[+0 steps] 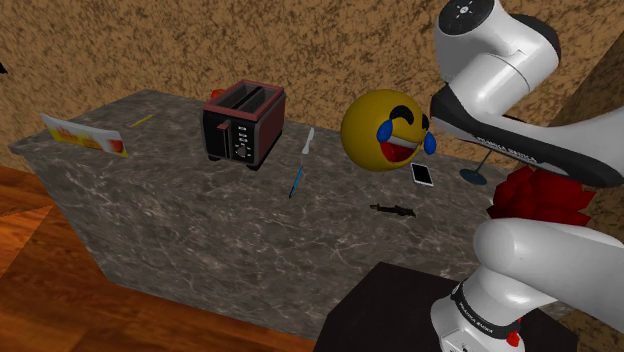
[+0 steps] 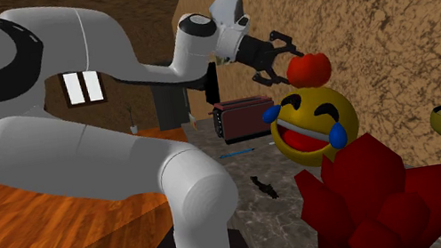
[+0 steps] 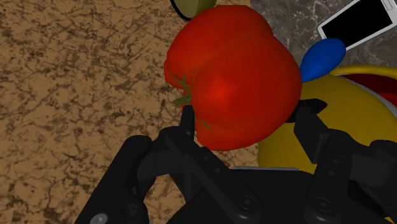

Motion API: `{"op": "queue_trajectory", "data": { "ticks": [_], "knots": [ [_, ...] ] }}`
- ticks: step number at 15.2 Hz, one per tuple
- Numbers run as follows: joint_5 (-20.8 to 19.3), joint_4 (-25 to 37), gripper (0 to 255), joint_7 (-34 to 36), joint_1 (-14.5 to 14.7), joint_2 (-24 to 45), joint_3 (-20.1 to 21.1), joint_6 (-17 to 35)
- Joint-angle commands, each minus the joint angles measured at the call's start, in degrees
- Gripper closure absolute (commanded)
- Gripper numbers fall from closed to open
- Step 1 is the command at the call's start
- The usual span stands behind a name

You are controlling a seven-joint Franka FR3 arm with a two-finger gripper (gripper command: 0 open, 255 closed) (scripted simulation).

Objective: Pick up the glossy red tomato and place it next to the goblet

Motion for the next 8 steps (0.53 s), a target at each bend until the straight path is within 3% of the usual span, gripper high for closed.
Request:
{"op": "queue_trajectory", "data": {
  "ticks": [1,8],
  "knots": [
    [-1.69,-1.7,255,-1.49,-0.59,-0.68,-2.99,2.34],
    [-9.33,-6.07,255,-6.95,-5.53,-0.4,-14.87,13.1]
  ]
}}
